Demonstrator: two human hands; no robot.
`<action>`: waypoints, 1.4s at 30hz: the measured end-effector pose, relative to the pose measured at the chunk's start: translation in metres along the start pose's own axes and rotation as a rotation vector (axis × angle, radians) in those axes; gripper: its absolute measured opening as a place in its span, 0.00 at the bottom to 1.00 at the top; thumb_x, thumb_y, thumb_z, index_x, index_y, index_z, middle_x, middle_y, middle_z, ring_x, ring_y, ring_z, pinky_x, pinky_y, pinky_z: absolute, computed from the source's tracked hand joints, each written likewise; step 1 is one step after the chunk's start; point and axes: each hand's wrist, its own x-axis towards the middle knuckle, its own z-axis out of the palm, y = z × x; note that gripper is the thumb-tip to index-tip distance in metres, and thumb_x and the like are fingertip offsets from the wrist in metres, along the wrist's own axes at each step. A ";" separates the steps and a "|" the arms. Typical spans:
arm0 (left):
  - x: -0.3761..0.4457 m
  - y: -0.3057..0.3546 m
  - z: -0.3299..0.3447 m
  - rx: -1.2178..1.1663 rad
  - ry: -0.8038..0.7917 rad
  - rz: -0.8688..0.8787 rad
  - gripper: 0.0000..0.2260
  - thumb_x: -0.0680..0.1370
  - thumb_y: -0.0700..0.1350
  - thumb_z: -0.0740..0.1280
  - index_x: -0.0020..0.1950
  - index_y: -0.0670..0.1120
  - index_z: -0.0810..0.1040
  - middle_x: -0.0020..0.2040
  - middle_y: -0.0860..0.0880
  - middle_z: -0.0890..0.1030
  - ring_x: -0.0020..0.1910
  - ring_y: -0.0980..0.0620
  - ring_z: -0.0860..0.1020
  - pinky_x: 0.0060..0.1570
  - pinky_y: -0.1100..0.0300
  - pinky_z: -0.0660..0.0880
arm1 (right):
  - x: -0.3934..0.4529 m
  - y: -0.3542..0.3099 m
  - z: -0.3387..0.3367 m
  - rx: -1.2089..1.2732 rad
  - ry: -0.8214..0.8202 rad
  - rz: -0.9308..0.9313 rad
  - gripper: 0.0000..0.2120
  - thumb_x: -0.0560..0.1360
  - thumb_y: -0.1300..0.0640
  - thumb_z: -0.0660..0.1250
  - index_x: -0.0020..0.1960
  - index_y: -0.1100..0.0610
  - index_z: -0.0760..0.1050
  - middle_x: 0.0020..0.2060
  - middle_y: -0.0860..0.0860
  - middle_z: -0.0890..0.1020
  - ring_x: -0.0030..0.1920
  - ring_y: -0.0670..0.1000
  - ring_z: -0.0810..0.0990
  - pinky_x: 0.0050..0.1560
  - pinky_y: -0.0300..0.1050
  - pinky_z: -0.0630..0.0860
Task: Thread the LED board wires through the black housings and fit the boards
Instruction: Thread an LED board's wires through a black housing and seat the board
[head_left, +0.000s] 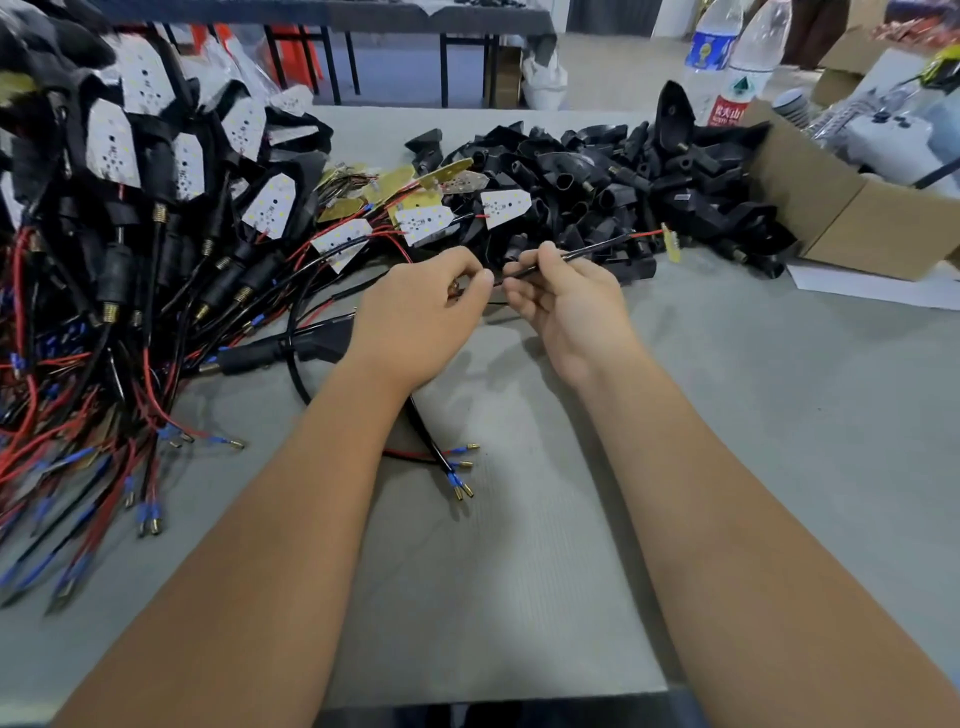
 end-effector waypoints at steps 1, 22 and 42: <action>0.000 0.000 0.000 -0.010 0.018 -0.016 0.11 0.78 0.57 0.58 0.45 0.54 0.76 0.31 0.54 0.75 0.33 0.57 0.73 0.31 0.61 0.64 | 0.002 -0.003 -0.003 0.029 0.039 -0.019 0.14 0.83 0.60 0.57 0.41 0.62 0.73 0.34 0.56 0.79 0.28 0.46 0.78 0.34 0.36 0.78; 0.014 0.017 0.022 0.042 -0.233 -0.100 0.10 0.81 0.44 0.57 0.52 0.47 0.79 0.50 0.47 0.80 0.53 0.44 0.75 0.44 0.53 0.69 | 0.023 -0.026 -0.042 -0.820 0.321 -0.303 0.27 0.70 0.68 0.58 0.67 0.53 0.73 0.60 0.52 0.75 0.58 0.47 0.74 0.60 0.37 0.71; 0.007 0.026 0.021 -0.554 -0.027 -0.120 0.12 0.79 0.39 0.63 0.48 0.53 0.83 0.46 0.57 0.83 0.46 0.60 0.80 0.52 0.61 0.75 | 0.008 0.000 -0.017 -1.070 -0.007 -0.289 0.03 0.69 0.60 0.70 0.42 0.54 0.77 0.35 0.55 0.83 0.40 0.57 0.81 0.46 0.57 0.78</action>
